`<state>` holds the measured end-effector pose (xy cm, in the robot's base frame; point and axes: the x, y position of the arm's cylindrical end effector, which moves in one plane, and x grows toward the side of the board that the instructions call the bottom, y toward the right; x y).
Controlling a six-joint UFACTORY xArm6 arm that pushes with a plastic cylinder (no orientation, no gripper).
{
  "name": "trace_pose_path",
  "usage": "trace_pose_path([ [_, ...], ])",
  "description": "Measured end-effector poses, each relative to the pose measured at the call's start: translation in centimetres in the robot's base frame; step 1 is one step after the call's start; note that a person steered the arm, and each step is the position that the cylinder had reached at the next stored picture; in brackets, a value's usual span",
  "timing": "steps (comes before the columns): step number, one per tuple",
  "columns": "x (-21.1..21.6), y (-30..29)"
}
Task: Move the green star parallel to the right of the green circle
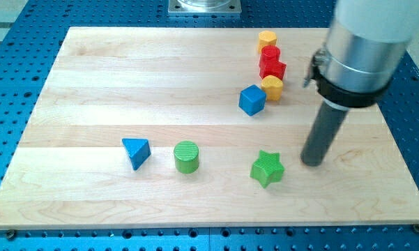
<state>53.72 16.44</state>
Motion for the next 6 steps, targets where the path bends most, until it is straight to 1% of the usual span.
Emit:
trace_pose_path([
  [1, 2.5, -2.8],
  [2, 4.1, -5.5],
  [3, 4.1, -6.0],
  [5, 2.0, -8.9],
  [6, 4.4, -9.3],
])
